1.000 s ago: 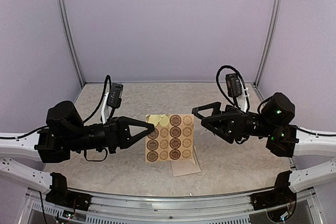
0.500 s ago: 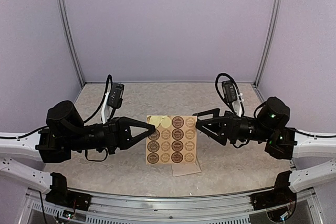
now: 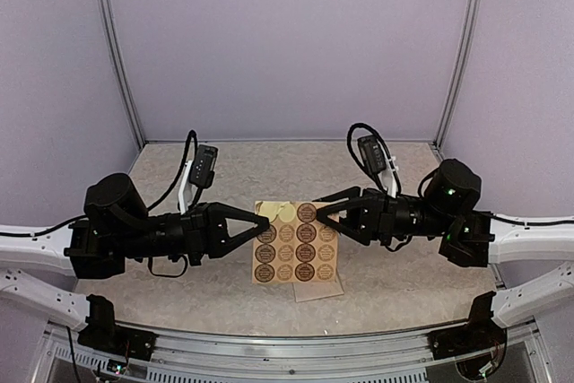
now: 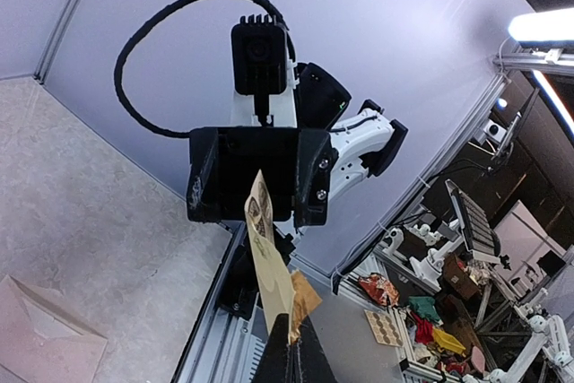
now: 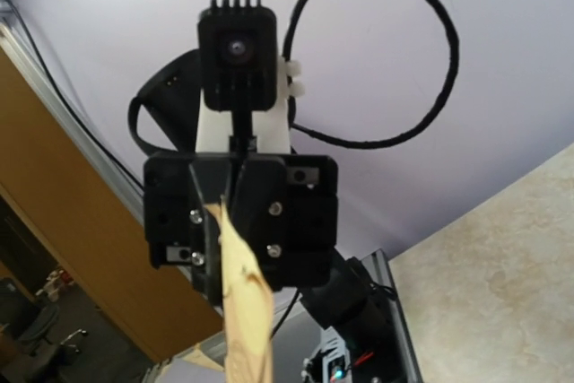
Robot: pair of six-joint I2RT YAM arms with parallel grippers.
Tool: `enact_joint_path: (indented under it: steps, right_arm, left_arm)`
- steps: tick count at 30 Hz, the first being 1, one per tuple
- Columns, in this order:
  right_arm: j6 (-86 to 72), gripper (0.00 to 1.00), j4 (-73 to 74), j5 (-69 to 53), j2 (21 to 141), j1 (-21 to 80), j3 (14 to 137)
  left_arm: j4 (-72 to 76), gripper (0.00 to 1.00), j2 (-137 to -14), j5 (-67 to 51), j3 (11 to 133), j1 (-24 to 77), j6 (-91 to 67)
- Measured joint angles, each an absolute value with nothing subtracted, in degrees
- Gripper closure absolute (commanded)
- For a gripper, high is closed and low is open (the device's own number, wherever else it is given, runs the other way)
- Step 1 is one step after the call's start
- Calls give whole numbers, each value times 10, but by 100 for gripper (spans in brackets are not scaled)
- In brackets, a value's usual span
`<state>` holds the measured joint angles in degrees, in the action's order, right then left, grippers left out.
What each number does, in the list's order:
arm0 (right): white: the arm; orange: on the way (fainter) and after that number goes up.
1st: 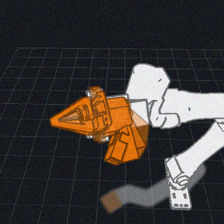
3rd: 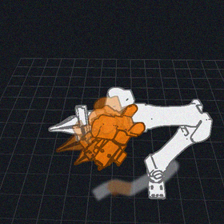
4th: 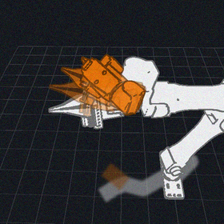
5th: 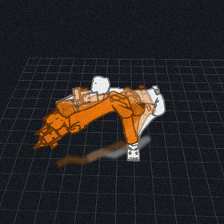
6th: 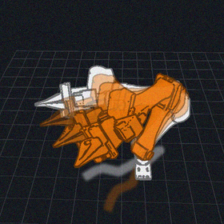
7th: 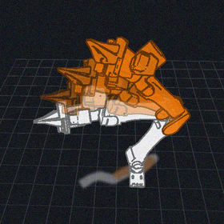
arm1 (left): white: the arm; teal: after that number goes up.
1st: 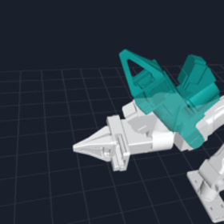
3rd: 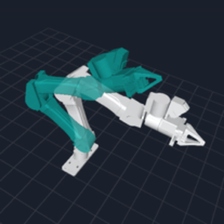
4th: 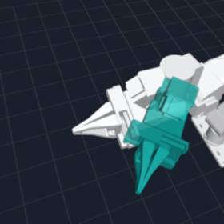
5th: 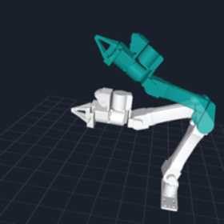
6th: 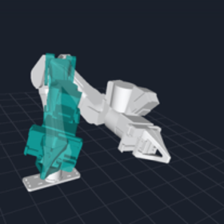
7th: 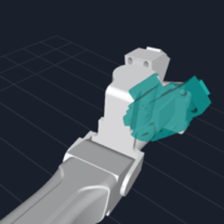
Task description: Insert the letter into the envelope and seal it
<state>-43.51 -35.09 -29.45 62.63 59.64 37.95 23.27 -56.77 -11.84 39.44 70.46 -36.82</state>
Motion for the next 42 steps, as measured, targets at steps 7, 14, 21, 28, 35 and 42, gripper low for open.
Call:
enact_joint_path:
  steps: [7,14,21,28,35,42]
  right_arm:
    - [-437,82,-358,-307,652,602,389]
    - [-444,100,-365,-310,657,605,392]
    - [-418,100,-302,-293,644,605,404]
    - [-394,100,-221,-297,642,605,422]
    - [-392,100,-216,-324,654,605,423]
    - [-391,100,-216,-336,654,605,423]
  left_arm:
    - [237,100,-571,-120,394,705,-368]
    - [238,74,-579,-124,394,705,-368]
    - [182,21,-579,-107,404,705,-352]
    - [95,35,-603,-86,488,704,-314]
    - [65,56,-658,-90,521,704,-286]
    - [50,92,-664,-100,520,704,-277]
